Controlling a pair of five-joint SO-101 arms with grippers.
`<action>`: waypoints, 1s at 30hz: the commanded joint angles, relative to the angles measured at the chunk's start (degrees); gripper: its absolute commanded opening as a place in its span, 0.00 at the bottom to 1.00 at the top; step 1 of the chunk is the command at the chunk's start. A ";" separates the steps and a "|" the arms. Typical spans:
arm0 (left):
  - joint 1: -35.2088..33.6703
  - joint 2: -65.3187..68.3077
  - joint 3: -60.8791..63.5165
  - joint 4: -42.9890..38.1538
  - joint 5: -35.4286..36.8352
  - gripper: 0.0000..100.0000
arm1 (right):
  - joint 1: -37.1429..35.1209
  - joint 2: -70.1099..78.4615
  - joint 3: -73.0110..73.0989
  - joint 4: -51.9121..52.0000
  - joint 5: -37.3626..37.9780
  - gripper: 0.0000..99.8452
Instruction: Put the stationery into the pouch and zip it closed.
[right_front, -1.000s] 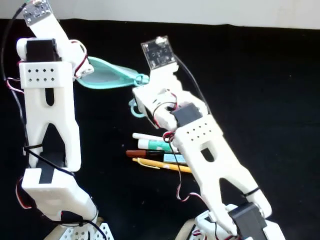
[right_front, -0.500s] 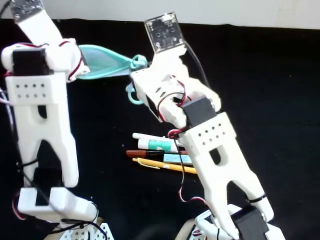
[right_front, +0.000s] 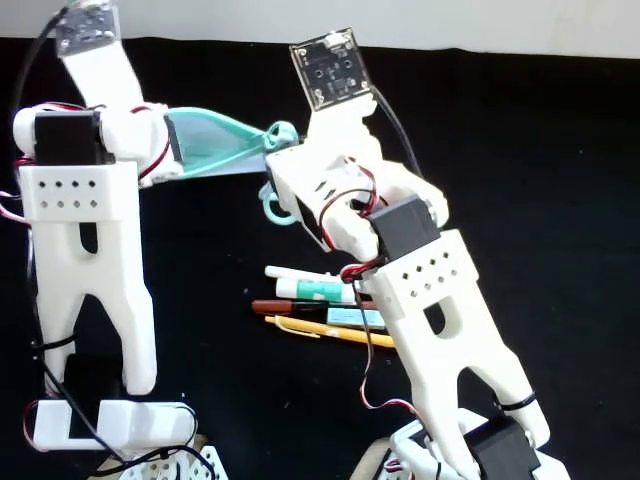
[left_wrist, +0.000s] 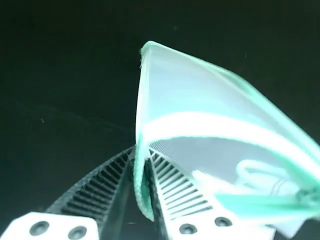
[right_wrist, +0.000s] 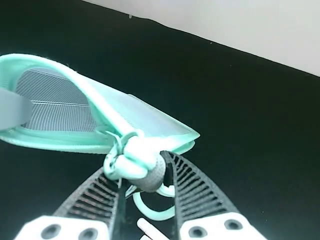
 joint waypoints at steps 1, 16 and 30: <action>0.22 -2.24 0.22 0.79 -9.49 0.03 | 1.80 -1.80 -3.47 -0.13 -0.35 0.01; 0.48 -2.24 6.20 0.53 -23.30 0.14 | 1.89 -1.36 -2.86 2.86 -0.18 0.01; -1.01 -2.33 3.56 0.79 -23.21 0.03 | 3.38 1.36 -3.03 3.21 -0.18 0.01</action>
